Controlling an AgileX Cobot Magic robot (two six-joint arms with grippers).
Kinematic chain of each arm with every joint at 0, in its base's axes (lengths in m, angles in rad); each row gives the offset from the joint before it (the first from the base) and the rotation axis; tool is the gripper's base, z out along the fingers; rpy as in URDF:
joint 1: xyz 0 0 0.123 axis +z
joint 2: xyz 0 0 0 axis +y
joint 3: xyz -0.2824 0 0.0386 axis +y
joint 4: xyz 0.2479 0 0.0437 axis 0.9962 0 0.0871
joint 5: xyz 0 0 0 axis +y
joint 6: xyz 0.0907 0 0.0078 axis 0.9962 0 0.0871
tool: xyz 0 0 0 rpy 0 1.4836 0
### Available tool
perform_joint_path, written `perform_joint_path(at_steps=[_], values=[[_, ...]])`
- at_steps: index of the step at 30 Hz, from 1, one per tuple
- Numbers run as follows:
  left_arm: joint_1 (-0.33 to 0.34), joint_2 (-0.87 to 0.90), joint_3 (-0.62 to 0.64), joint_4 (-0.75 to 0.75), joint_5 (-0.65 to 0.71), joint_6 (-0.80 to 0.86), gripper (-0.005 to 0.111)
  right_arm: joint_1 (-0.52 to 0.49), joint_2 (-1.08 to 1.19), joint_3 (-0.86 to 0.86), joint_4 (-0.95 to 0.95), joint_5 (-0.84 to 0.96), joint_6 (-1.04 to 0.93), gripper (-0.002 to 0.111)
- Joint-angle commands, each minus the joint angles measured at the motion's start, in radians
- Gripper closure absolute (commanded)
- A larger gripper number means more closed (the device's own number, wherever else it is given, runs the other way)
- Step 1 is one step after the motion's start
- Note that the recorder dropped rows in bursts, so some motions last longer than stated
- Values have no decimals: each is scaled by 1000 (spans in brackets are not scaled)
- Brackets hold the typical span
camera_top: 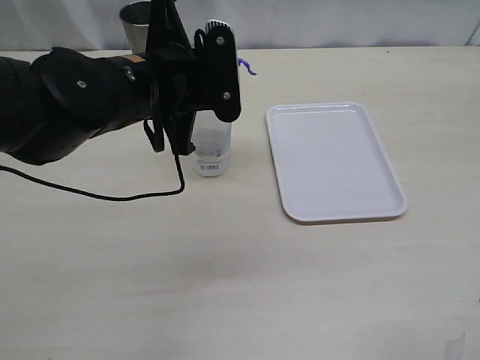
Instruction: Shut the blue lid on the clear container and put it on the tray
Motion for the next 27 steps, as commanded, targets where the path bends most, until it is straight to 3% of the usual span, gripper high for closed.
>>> perform_joint_path(at_steps=[1, 27], values=[[-1, -6, 4, 5, 34, 31, 107, 2, -1, 1, 2, -5, 0, 104], [-1, -6, 29, 4, 53, 31, 107, 2, -1, 1, 2, -5, 0, 104]])
